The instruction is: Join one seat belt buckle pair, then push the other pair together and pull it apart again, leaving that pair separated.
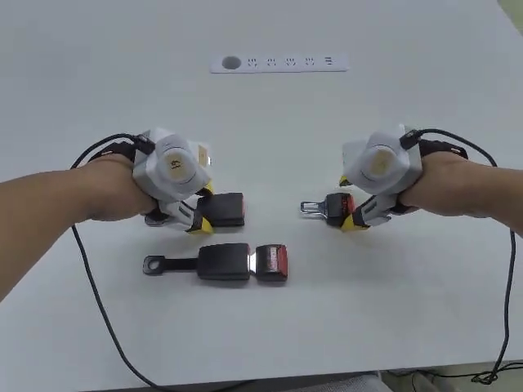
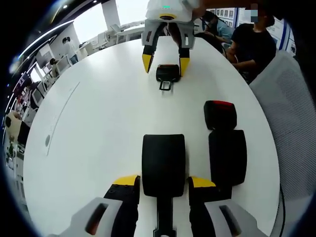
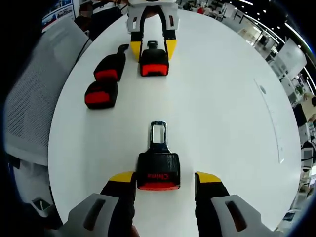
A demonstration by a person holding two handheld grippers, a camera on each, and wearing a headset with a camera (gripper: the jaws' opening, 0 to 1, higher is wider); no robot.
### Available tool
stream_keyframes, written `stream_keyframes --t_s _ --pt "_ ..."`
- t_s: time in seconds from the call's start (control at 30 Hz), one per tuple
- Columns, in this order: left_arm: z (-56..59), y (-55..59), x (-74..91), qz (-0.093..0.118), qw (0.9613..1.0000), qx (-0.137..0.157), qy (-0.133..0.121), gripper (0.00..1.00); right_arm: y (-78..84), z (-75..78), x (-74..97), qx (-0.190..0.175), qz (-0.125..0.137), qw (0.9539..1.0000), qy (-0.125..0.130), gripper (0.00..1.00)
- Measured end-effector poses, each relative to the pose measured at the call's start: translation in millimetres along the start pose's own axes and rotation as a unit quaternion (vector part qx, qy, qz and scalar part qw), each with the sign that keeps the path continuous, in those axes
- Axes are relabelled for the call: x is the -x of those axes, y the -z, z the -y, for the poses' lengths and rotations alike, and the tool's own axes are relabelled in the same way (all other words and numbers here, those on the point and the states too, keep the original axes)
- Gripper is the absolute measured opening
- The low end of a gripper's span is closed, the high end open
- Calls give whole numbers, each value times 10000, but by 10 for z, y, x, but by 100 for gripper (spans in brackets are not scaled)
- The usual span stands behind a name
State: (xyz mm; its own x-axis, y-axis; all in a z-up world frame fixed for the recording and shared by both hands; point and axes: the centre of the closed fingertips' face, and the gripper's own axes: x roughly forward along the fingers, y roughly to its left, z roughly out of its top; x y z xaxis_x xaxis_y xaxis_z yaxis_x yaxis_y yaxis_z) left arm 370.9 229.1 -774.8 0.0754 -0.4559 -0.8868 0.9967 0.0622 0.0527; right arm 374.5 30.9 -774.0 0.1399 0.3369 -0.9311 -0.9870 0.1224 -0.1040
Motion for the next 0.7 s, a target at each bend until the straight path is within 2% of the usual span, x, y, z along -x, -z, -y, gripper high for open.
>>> stream_keyframes --t_s 0.07,0.17,0.23,0.27,0.3,0.33,0.37,0.4,0.5,0.57,0.6,0.63,0.7 --pt "-5 28 42 15 10000 32 -77 45 -49 -25 73 -164 94 9998 81 46" --pt "-17 20 173 171 9991 197 -333 50 -94 -21 187 -364 232 9987 279 49" --pt "-36 43 225 242 9983 278 -455 52 -145 -37 292 -620 393 9963 454 51" --pt "-52 47 276 330 9970 373 -587 54 -149 -34 304 -658 421 9958 483 51" --pt "-72 51 379 478 9941 546 -807 56 -182 -57 374 -894 578 9925 593 52" --pt "-42 71 467 650 9906 783 -913 57 -203 -71 405 -1032 665 9902 664 53" --pt "5 65 580 727 9891 864 -949 57 -217 -106 431 -1278 788 9859 741 54" --pt "53 119 652 793 9875 895 -1026 57 -209 -141 429 -1435 843 9830 770 54" --pt "178 319 719 641 9878 941 -1066 60 -159 -290 423 -1472 732 9829 830 58" --pt "220 374 816 758 9824 1217 -1198 64 -113 -335 406 -1540 718 9814 898 63" --pt "239 406 863 842 9783 1398 -1276 67 -154 -402 459 -1662 768 9788 916 65" --pt "241 422 861 869 9775 1429 -1288 69 -170 -436 481 -1714 813 9774 936 67" --pt "293 451 977 946 9743 1501 -1390 74 -208 -493 507 -1868 951 9723 1037 70"
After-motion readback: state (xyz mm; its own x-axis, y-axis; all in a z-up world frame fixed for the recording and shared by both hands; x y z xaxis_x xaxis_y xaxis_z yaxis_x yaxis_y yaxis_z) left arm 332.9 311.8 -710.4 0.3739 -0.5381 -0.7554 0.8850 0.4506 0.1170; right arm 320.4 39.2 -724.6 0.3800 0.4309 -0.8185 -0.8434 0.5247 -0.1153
